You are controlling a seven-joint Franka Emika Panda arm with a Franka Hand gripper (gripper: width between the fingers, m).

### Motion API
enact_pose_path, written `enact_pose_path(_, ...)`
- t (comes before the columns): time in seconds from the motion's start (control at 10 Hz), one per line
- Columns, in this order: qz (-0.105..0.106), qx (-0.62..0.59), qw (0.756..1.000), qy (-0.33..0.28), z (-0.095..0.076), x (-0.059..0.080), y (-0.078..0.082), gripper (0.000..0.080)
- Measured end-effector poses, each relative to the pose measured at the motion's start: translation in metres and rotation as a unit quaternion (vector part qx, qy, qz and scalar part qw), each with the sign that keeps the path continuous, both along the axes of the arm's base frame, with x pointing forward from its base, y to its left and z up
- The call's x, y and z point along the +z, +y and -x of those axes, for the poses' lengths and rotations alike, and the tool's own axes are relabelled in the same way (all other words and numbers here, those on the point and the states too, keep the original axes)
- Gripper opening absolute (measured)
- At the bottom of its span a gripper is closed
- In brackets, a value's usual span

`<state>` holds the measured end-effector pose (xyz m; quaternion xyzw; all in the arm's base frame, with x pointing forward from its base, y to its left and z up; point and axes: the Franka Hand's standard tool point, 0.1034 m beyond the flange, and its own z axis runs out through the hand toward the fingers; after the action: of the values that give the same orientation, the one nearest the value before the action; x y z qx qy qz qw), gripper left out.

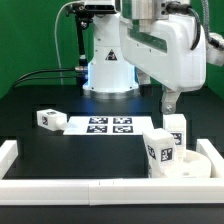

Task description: Assemble stool

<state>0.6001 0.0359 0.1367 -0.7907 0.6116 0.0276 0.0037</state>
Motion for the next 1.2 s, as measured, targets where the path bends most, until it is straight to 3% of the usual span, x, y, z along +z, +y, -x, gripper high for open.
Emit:
enact_pose_path(0.3,-0.003,0.020,1.000,-0.004,0.001,0.000,-0.003,0.0649)
enact_pose_path(0.5,-0.035,0.034,0.999,-0.024,0.029,0.001,-0.029,0.0649)
enact_pose_path(0.6,-0.039,0.066,0.997,-0.021,0.038,0.002,-0.034,0.0649)
enact_pose_path(0.8,-0.041,0.146,0.988,-0.023,0.038,0.003,-0.033,0.0649)
enact_pose_path(1.1,-0.045,0.166,0.985,-0.025,0.038,0.002,-0.034,0.0649)
enact_pose_path(1.2,-0.054,0.176,0.982,-0.030,0.039,0.001,-0.040,0.0649)
